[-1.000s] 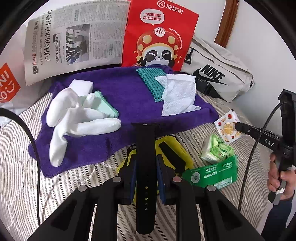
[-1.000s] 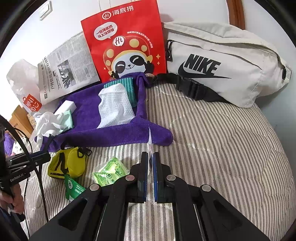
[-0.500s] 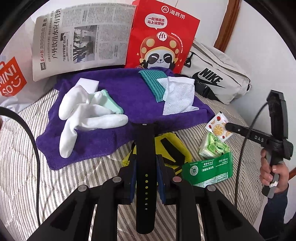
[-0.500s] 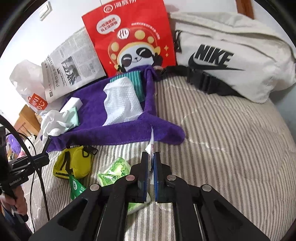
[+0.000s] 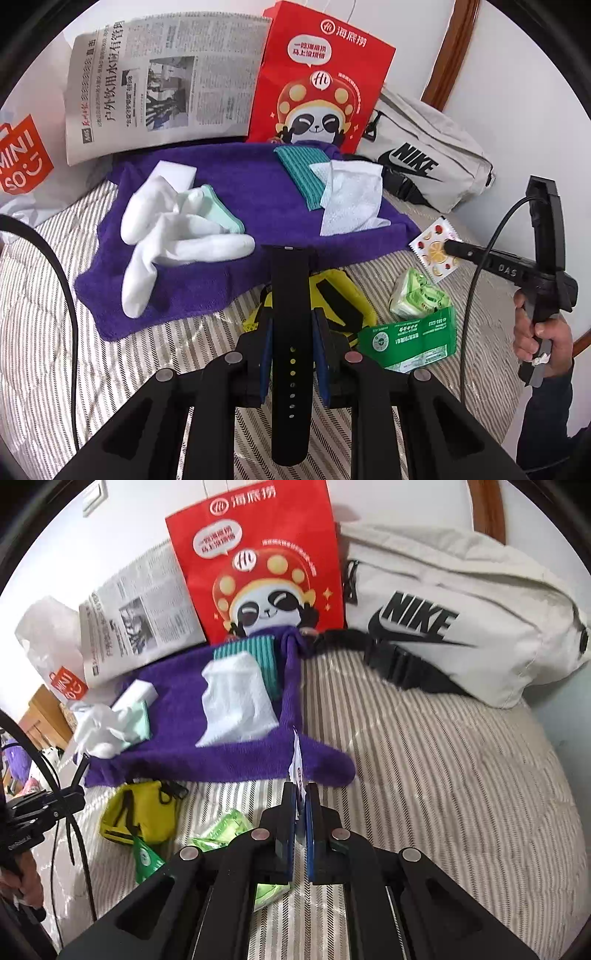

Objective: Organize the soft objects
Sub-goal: 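Carry the packet with the right tool while the left tool carries the strap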

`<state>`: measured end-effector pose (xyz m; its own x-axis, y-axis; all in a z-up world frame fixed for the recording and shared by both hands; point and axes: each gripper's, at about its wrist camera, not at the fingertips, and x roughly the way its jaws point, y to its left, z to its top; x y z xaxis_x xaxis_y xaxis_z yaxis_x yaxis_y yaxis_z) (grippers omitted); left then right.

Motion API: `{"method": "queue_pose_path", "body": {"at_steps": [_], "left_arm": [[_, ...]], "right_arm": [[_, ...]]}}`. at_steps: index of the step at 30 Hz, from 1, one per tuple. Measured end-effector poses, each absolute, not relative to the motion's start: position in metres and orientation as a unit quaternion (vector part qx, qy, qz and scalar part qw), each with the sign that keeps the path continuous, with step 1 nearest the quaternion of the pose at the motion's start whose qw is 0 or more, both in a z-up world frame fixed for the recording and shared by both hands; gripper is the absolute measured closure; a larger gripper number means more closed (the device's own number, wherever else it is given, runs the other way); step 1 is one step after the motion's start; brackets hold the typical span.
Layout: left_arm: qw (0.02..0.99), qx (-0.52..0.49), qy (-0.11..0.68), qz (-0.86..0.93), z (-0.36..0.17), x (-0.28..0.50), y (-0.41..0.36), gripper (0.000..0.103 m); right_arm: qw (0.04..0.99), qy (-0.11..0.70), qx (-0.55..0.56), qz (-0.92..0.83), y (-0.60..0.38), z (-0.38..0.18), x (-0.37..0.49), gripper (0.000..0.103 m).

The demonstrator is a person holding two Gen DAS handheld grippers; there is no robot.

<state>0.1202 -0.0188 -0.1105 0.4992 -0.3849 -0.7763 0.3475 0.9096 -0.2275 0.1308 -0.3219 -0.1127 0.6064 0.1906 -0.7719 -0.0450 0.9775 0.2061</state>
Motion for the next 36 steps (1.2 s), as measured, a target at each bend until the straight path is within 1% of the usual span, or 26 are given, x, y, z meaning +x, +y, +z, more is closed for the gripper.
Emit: {"method": "queue_pose_path", "body": {"at_steps": [7,17,26,36], "left_arm": [[0.872,-0.033,0.439,-0.215,-0.095,0.124,-0.011,0.084],[0.877,-0.042,0.431,-0.206,-0.080,0.144,-0.002,0.084],[0.883,-0.041,0.427,-0.190,-0.072,0.186,0.005,0.084],[0.882,-0.049,0.433,-0.181,-0.077,0.233,0.008,0.084]], "right_arm": [[0.903,0.418,0.064,0.082,-0.308,-0.081,0.138,0.098],[0.903,0.409,0.046,0.127,-0.264,-0.063,0.170,0.098],[0.898,0.410,0.022,0.160,-0.218,-0.062,0.219,0.098],[0.887,0.426,-0.009,0.180,-0.179,-0.069,0.267,0.098]]}}
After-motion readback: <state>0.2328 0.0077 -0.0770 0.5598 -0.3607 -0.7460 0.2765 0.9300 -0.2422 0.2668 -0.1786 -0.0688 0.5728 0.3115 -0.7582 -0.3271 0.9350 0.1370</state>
